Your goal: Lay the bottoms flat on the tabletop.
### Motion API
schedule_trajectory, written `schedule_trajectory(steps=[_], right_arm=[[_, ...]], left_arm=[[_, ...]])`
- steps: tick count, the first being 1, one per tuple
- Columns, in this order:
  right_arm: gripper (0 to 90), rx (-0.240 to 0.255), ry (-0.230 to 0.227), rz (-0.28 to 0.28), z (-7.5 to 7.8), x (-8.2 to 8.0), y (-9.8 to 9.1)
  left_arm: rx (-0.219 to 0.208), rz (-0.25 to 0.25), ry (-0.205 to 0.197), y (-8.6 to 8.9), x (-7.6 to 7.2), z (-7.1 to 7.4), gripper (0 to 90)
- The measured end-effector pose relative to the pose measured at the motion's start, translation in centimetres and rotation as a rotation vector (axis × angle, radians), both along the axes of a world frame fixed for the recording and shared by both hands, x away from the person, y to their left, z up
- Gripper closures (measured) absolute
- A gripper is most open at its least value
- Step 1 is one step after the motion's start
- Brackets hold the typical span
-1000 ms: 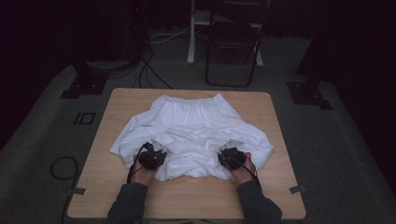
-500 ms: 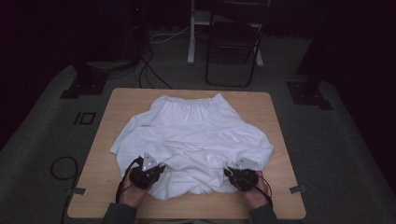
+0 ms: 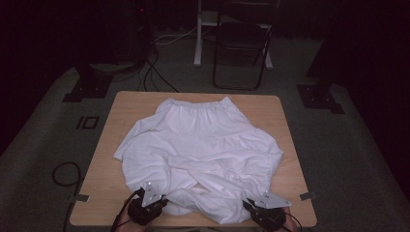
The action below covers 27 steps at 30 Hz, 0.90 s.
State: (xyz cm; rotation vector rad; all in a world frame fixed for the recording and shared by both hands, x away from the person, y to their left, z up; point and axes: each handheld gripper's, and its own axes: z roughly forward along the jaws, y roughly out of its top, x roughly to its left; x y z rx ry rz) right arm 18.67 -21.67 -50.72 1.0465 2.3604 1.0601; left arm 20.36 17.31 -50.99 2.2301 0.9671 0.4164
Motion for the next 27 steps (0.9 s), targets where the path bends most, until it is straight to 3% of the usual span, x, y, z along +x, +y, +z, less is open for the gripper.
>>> schedule_trajectory(steps=[5,11,15,19,23,27], right_arm=[[58.7,0.038,-0.056,0.027,1.4,0.0,0.0],[51.7,0.058,-0.119,0.025,3.4,1.9,1.0],[48.4,0.059,-0.104,0.045,3.2,3.8,2.8],[42.8,0.034,-0.065,0.083,1.9,6.2,5.1],[33.0,-0.012,-0.03,0.067,0.5,8.8,7.6],[24.3,-0.053,-0.009,0.069,-0.4,10.4,10.1]], left_arm=[[-0.028,0.058,-0.034,1.7,0.3,1.4,55.7],[-0.054,0.115,-0.085,3.0,1.1,2.6,54.0],[-0.066,0.127,-0.103,2.9,2.0,3.1,53.6],[-0.081,0.128,-0.11,2.0,3.5,2.9,50.8],[-0.083,0.124,-0.099,0.6,5.3,1.8,48.2],[-0.082,0.131,-0.079,-0.5,6.8,0.2,45.0]])
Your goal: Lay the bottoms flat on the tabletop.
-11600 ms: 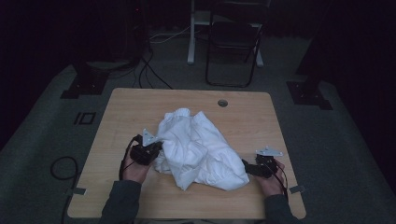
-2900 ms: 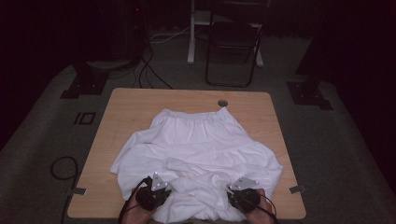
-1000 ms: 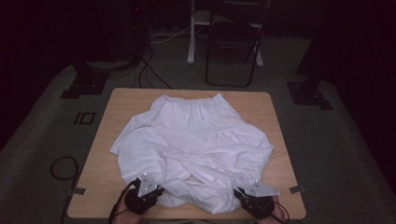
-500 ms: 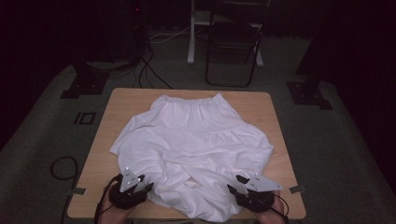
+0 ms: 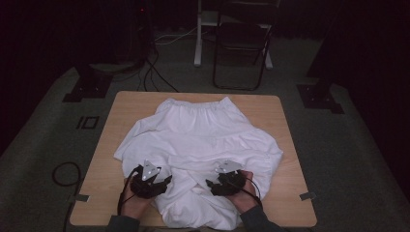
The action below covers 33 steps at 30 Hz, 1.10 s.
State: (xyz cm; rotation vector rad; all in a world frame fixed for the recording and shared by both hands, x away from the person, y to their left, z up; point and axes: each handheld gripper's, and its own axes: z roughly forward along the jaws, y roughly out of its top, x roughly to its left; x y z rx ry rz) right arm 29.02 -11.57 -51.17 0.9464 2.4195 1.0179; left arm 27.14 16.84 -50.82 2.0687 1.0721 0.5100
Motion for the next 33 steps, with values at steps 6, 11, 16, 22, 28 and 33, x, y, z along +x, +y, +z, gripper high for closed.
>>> schedule_trajectory(steps=[6,11,16,22,28,33], right_arm=[[17.5,-0.096,0.017,0.019,-1.1,1.3,3.0],[32.7,-0.168,0.034,0.014,-2.2,1.7,3.6],[68.1,-0.14,0.068,0.014,-2.1,1.4,2.3],[77.7,-0.132,0.073,-0.061,-2.0,0.8,0.0],[82.5,-0.155,0.046,-0.195,-1.6,-0.4,-3.9],[82.3,-0.157,0.037,-0.303,-1.3,-1.6,-7.8]], left_arm=[[0.012,0.009,0.051,-0.7,0.8,-2.3,42.9],[0.026,0.011,0.076,-0.8,0.9,-3.6,43.9],[0.035,0.01,0.059,-0.8,0.8,-3.7,44.6],[0.025,0.009,0.048,-0.7,0.7,-3.9,44.7],[0.02,0.006,0.042,-0.6,0.6,-3.9,45.1],[0.018,0.007,0.041,-0.6,0.6,-3.9,45.1]])
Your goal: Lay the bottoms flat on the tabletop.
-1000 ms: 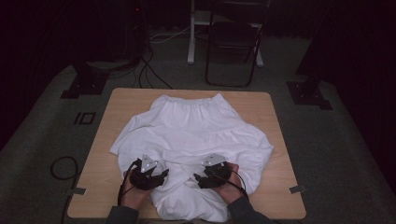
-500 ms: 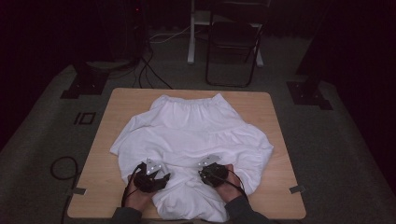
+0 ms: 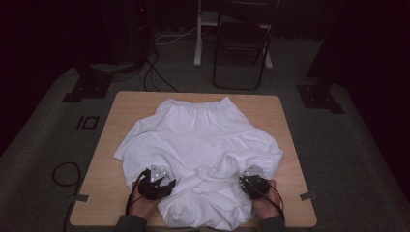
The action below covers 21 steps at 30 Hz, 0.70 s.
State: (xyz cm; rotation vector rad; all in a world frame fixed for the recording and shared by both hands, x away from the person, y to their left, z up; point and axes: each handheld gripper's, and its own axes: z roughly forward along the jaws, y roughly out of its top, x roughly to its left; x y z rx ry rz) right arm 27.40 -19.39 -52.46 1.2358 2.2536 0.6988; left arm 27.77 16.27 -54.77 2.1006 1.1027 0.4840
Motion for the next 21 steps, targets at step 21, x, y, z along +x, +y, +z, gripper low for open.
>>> schedule_trajectory(steps=[21], right_arm=[[56.6,0.11,-0.186,-0.264,5.2,-4.5,-11.3]], left_arm=[[-0.004,0.0,-0.007,0.0,0.0,-0.1,45.0]])
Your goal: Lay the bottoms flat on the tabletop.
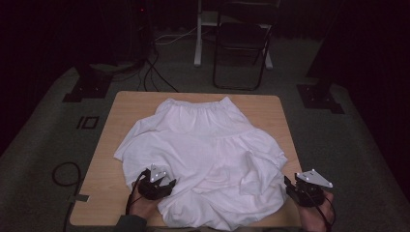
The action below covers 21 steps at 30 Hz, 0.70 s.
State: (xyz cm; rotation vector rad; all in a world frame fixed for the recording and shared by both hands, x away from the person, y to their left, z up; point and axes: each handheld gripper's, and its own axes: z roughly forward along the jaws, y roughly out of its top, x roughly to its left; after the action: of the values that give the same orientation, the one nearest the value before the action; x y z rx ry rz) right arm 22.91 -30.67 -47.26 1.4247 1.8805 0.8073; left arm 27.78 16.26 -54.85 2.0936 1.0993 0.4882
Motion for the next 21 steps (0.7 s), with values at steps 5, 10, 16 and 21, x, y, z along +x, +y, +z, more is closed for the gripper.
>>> schedule_trajectory(steps=[5,10,16,21], right_arm=[[60.7,-0.003,-0.074,0.137,2.0,0.6,4.2],[78.6,-0.059,-0.025,0.264,0.6,3.1,9.4],[79.3,-0.217,0.061,0.295,-3.2,6.7,13.7],[79.5,-0.26,0.124,0.232,-5.1,8.1,13.5]], left_arm=[[-0.002,0.0,-0.003,0.0,0.0,0.0,45.0],[-0.004,-0.001,-0.005,0.1,-0.1,-0.1,45.0],[-0.01,0.0,-0.01,0.1,-0.1,-0.1,45.0],[-0.012,0.0,-0.011,0.1,-0.1,-0.2,45.0]])
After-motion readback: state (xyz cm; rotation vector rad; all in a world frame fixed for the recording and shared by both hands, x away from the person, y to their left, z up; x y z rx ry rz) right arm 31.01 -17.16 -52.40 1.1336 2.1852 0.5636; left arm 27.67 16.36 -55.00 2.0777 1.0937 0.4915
